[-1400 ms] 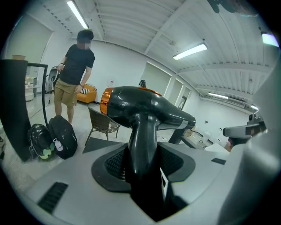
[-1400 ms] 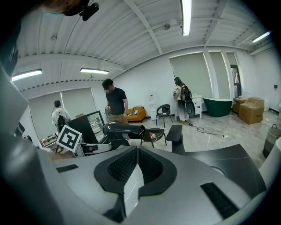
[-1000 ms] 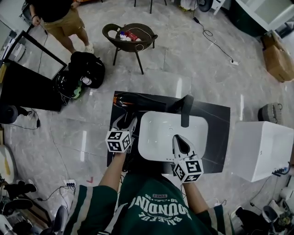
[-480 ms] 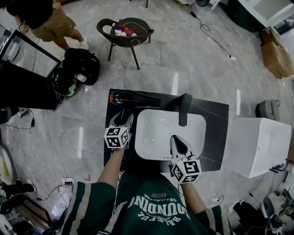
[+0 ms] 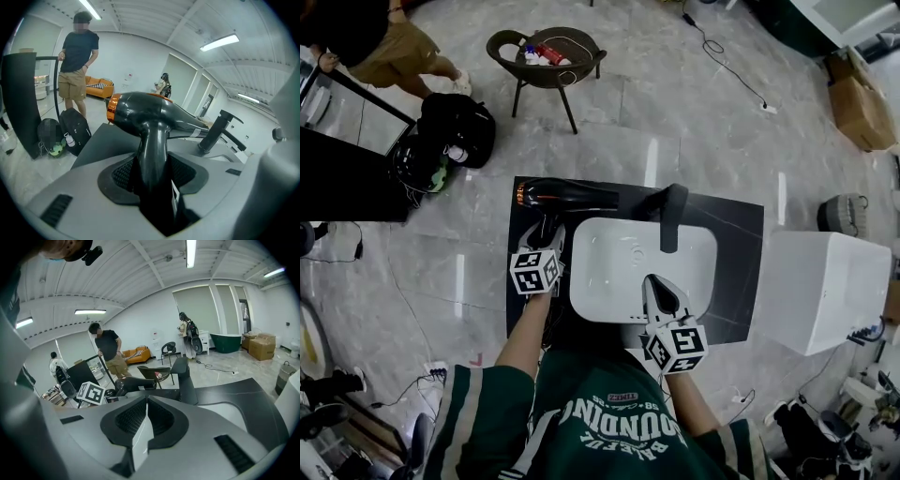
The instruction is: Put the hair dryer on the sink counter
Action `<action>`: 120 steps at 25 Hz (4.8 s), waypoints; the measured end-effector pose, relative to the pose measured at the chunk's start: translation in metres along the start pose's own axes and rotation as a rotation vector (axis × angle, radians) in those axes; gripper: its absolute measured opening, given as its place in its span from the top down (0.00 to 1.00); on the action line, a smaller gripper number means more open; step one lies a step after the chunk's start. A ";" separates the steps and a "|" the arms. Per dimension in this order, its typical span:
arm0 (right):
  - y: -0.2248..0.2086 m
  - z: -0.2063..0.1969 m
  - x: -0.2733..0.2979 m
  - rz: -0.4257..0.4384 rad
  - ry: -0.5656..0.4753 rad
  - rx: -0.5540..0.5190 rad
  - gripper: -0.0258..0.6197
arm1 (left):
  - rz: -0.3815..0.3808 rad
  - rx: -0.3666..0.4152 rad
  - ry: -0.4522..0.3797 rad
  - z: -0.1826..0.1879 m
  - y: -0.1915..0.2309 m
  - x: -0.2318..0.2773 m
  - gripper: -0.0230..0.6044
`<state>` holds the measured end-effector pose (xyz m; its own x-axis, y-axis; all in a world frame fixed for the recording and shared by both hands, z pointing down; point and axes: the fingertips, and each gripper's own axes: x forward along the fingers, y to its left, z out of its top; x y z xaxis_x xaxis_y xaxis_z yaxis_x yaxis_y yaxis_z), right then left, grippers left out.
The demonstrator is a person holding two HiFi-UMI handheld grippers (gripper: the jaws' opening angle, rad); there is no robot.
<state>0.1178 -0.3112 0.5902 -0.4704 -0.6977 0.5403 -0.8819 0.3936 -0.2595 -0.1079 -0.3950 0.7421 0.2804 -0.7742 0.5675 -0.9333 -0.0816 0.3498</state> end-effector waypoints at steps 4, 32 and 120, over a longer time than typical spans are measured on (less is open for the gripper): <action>-0.001 -0.003 -0.002 -0.009 0.010 0.011 0.89 | 0.029 -0.001 0.024 -0.005 0.005 0.006 0.66; -0.014 -0.017 -0.027 -0.044 0.011 0.037 0.89 | 0.176 0.101 0.109 -0.025 0.012 0.027 0.66; 0.014 -0.020 -0.195 0.086 -0.260 -0.121 0.89 | -0.078 0.387 -0.168 -0.031 -0.230 -0.235 0.95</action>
<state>0.1978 -0.1577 0.4971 -0.5495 -0.7825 0.2928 -0.8355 0.5158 -0.1896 0.0480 -0.1752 0.5513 0.3428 -0.8454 0.4096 -0.9352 -0.3484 0.0635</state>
